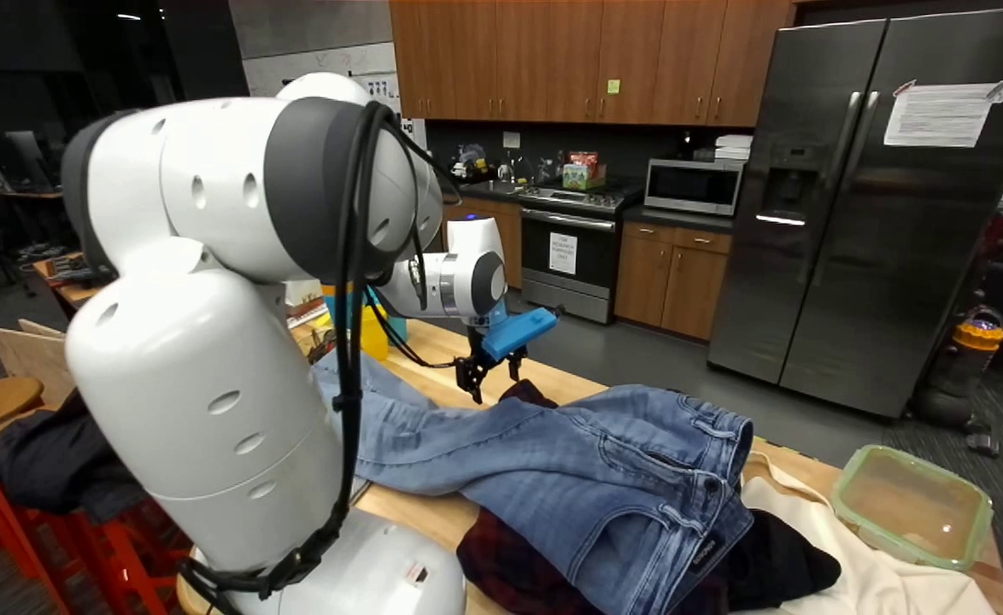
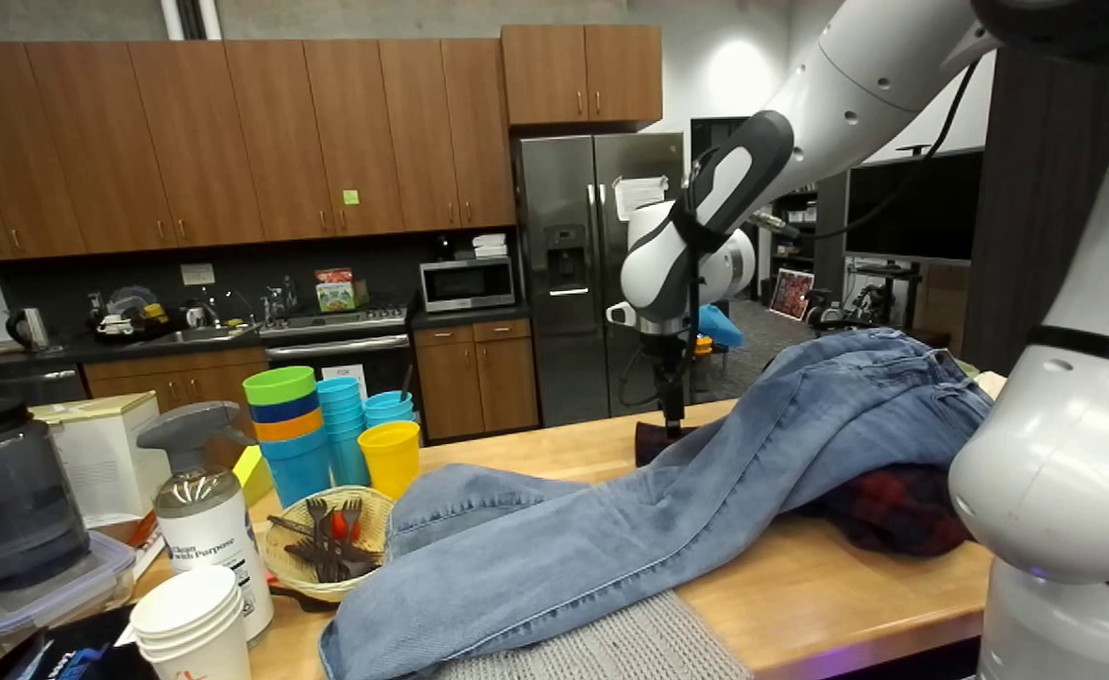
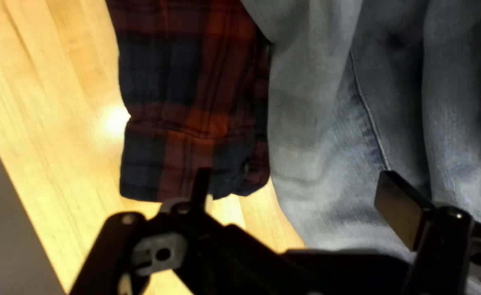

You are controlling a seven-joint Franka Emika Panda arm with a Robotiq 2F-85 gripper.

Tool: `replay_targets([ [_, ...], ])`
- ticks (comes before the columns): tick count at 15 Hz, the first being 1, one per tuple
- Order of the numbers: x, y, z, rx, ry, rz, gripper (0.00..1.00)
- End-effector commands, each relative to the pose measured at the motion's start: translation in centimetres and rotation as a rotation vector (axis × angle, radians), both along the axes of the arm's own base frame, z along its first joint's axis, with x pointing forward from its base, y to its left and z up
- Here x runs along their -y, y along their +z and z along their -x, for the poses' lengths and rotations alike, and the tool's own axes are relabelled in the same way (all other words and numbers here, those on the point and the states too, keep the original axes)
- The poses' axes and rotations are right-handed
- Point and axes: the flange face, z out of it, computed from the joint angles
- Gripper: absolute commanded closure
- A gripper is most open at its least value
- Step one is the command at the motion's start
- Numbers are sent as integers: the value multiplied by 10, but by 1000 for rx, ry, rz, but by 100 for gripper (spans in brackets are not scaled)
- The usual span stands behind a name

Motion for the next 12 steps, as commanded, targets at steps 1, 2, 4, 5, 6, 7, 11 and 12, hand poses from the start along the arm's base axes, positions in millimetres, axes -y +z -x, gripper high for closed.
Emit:
replay_targets([
  [1,10,-20,-18,-8,-11,62,0],
  [2,11,-28,-21,-20,-10,75,0],
  [4,11,-44,-23,-49,-5,103,0],
  [5,11,-52,-24,-65,-2,114,0],
  [6,11,-60,-24,-79,-1,124,0],
  [7,10,-66,-24,-89,4,129,25],
  [11,7,-76,-28,-105,5,141,46],
  [12,6,-76,-30,-103,5,141,54],
])
